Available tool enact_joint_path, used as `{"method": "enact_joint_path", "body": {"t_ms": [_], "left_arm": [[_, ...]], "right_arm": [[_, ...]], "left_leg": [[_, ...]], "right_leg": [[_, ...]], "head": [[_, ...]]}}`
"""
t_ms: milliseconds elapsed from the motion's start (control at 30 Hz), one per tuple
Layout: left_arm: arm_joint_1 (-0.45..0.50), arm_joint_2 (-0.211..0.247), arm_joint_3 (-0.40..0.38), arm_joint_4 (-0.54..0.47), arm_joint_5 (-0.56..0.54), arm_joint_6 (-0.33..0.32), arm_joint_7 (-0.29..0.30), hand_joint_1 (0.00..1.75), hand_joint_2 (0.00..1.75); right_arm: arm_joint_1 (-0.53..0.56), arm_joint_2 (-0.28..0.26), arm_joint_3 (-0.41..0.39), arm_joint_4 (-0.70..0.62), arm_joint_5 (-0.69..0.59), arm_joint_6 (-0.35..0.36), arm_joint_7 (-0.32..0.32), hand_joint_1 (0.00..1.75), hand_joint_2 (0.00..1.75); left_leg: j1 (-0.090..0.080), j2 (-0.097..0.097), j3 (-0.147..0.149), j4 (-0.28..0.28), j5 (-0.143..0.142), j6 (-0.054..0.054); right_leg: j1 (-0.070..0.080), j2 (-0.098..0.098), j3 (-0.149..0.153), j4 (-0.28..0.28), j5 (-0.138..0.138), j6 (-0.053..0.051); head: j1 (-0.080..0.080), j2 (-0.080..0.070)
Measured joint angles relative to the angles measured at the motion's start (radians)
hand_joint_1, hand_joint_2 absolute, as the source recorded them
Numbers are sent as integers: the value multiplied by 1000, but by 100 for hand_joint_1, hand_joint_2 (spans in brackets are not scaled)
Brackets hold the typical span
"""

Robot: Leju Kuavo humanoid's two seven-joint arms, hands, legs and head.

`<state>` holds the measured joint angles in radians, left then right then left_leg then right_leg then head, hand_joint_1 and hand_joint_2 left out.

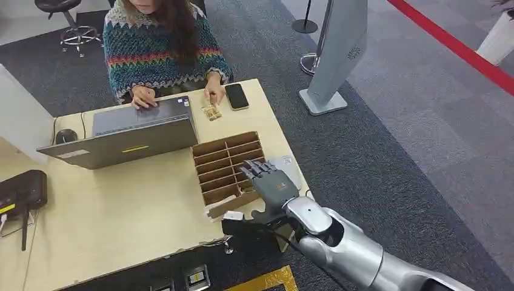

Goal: Pass the card to the sensor for recognition and then transmit it.

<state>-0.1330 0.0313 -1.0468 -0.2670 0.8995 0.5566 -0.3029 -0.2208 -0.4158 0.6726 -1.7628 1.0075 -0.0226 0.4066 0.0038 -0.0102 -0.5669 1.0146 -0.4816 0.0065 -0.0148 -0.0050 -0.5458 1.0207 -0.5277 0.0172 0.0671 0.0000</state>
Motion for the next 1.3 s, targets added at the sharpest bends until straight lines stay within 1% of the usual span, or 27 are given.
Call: {"method": "enact_joint_path", "body": {"t_ms": [100, 333, 567, 767, 967, 1300], "left_arm": [[1, 0, 0, 0, 0, 0, 0, 0, 0], [1, -3, 0, -2, -2, 0, 0, 0, 0], [1, -3, 0, -2, -2, 3, 0, 0, 0], [1, -3, 0, -2, -3, 2, 0, 0, 0], [1, -3, 0, -2, -3, 2, 0, 0, 0], [1, -3, 0, -2, -6, 3, 3, 0, 0]], "right_arm": [[0, 17, 6, 22, 16, -45, -7, 0, 175], [1, 44, 12, 71, 28, -102, -6, 0, 175], [7, 58, 10, 126, 31, -121, 2, 0, 175], [11, 62, 0, 147, 26, -140, 11, 0, 175], [16, 64, -10, 168, 16, -201, 22, 0, 175], [24, 64, -33, 191, 16, -219, 32, 0, 175]], "left_leg": [[0, 0, 0, 0, 0, 0], [0, 0, 0, 0, 0, 0], [0, 0, 0, 0, 0, 0], [0, 0, 0, 0, 0, 0], [0, 0, 0, 0, 0, 0], [0, 0, 0, 0, 0, 0]], "right_leg": [[0, 0, 0, 0, 0, 0], [0, 0, 0, 0, 0, 0], [0, 0, 0, 0, 0, 0], [0, 0, 0, 0, 0, 0], [0, 0, 0, 0, 0, 0], [0, 0, 0, 0, 0, 0]], "head": [[0, 0], [0, 0], [0, 0], [0, 0], [0, 0], [0, 0]]}}
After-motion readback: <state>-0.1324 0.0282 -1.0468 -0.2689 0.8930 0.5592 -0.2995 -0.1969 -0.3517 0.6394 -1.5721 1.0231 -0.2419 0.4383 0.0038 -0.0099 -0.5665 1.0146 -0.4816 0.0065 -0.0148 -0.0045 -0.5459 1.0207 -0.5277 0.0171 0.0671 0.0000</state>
